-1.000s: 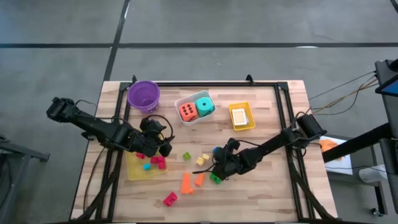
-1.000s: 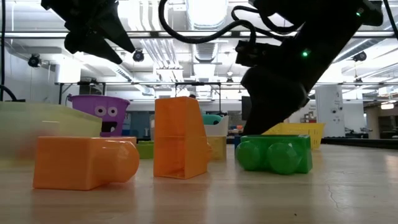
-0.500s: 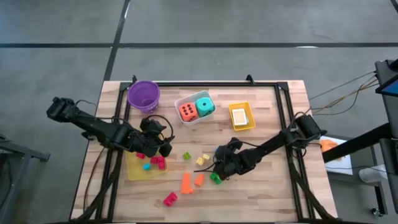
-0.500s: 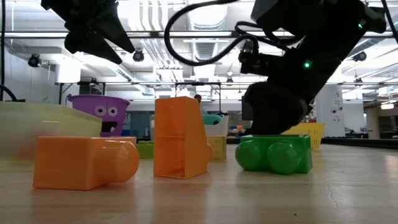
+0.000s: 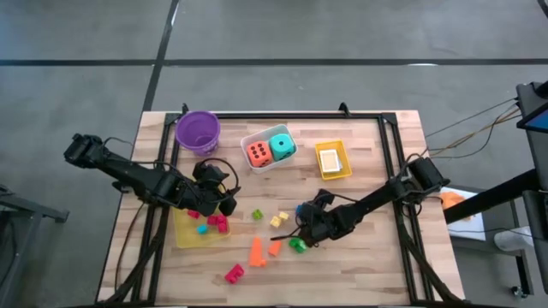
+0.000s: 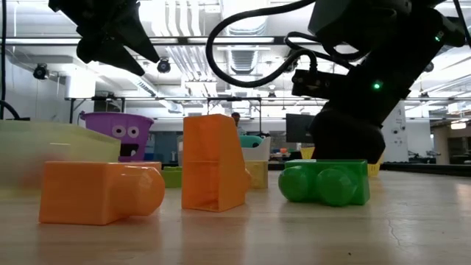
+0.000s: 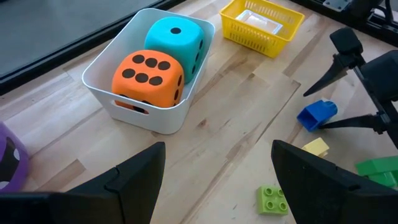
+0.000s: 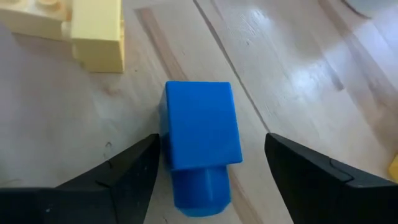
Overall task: Pick & Place Toys
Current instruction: Put the blue game piece into the light yellow bin
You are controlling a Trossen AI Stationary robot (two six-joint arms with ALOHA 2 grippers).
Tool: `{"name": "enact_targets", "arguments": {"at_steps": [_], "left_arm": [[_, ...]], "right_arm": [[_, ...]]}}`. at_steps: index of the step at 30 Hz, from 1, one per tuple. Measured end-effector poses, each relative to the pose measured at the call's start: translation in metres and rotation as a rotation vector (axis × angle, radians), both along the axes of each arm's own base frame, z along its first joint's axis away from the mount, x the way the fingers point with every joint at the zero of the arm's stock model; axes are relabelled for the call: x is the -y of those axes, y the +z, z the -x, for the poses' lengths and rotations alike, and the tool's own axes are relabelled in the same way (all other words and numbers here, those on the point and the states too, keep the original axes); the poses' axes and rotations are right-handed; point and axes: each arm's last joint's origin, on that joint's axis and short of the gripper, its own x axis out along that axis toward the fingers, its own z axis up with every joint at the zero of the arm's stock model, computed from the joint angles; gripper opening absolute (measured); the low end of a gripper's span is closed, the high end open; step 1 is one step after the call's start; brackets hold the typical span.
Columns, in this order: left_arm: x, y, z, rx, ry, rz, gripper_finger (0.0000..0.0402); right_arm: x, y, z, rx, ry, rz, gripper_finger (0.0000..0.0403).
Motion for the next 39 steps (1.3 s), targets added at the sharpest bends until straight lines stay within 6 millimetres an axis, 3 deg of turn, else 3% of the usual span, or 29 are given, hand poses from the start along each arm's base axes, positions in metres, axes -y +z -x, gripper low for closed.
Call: {"name": "enact_targets", "arguments": {"at_steps": [3, 11, 22, 26, 31, 39], "left_arm": [[0.000, 0.000, 0.000, 0.000, 0.000, 0.000, 0.0296], [0.000, 0.000, 0.000, -0.001, -0.001, -0.001, 0.0296], [0.002, 0.002, -0.002, -0.056, -0.124, -0.118, 0.0296], [0.008, 0.002, -0.010, -0.063, -0.209, -0.187, 0.0296], [0.019, -0.001, -0.026, -0.117, -0.406, -0.399, 0.0296], [0.040, -0.024, -0.055, -0.274, -0.689, -0.735, 0.0296]], "right_arm": [[-0.001, 0.000, -0.001, -0.002, 0.015, -0.004, 0.0258], [0.001, -0.001, 0.000, 0.003, -0.011, -0.008, 0.0126], [-0.001, 0.009, 0.001, 0.011, 0.016, -0.033, 0.0124], [-0.007, 0.028, 0.003, 0.056, 0.053, -0.081, 0.0124], [-0.012, 0.063, 0.006, 0.158, 0.131, -0.158, 0.0124], [-0.016, 0.123, 0.007, 0.425, 0.321, -0.338, 0.0124]]}}
